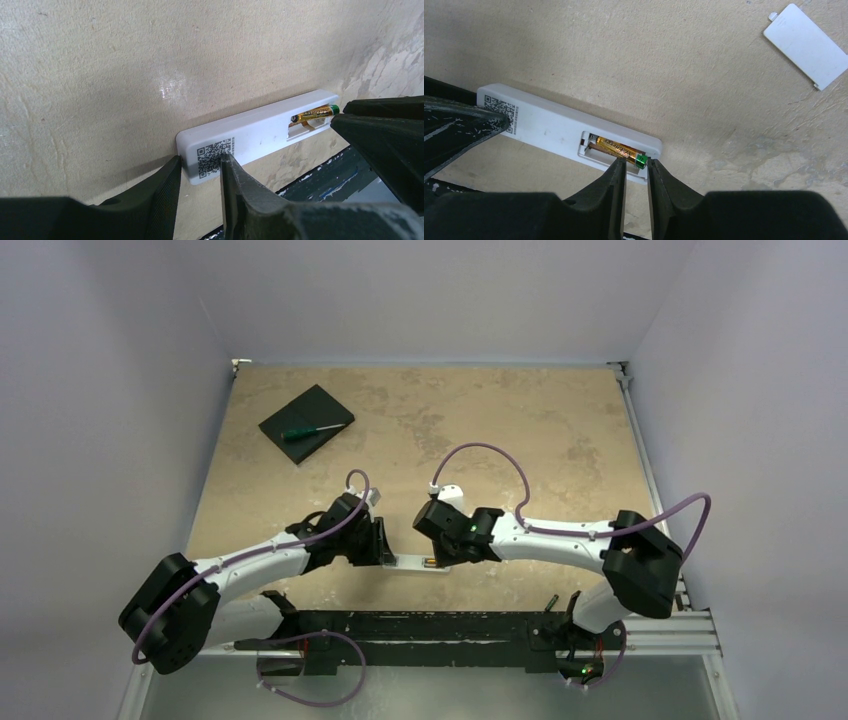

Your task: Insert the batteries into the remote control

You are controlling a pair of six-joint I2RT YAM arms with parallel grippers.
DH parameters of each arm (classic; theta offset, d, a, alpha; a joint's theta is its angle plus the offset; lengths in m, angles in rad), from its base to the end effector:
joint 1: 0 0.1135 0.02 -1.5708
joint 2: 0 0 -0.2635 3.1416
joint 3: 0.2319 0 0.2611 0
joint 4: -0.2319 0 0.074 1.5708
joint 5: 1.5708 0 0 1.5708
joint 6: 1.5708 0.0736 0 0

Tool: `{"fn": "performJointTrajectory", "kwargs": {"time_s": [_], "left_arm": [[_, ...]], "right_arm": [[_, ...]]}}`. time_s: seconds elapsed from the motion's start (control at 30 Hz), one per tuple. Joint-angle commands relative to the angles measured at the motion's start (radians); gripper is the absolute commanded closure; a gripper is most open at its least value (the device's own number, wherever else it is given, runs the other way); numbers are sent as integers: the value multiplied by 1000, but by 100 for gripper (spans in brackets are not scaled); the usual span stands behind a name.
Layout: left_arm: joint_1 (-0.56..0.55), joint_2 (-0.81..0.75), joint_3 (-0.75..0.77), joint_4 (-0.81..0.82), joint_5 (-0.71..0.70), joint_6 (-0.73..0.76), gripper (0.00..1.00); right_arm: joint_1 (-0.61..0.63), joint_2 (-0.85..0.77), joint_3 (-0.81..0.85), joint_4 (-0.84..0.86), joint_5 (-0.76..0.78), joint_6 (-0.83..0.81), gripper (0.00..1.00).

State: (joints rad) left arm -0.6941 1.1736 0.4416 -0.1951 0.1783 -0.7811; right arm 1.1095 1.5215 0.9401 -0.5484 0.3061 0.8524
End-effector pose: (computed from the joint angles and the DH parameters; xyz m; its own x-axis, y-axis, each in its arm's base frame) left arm 0.1723 -0.1604 0.1142 -0.9374 -0.1213 -0.3263 0.0723 0.8491 -0.5233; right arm 0.1596 0.2712 0.1569 -0.8647 -0.1267 -0.4861 -0.2212 0.9648 0.1420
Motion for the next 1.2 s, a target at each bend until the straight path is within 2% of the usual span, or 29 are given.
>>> {"fn": "performJointTrajectory", "kwargs": {"time_s": [0.0, 0.63, 1.17], "left_arm": [[-1, 0, 28, 41, 18, 18, 69], [-1, -20, 22, 39, 33, 7, 71], [0, -31, 17, 36, 41, 4, 72]], "right_arm": [[-5, 7, 2, 21, 29, 32, 73], [-5, 17, -15, 46, -15, 66, 78], [-5, 66, -14, 84, -41, 60, 87]]}}
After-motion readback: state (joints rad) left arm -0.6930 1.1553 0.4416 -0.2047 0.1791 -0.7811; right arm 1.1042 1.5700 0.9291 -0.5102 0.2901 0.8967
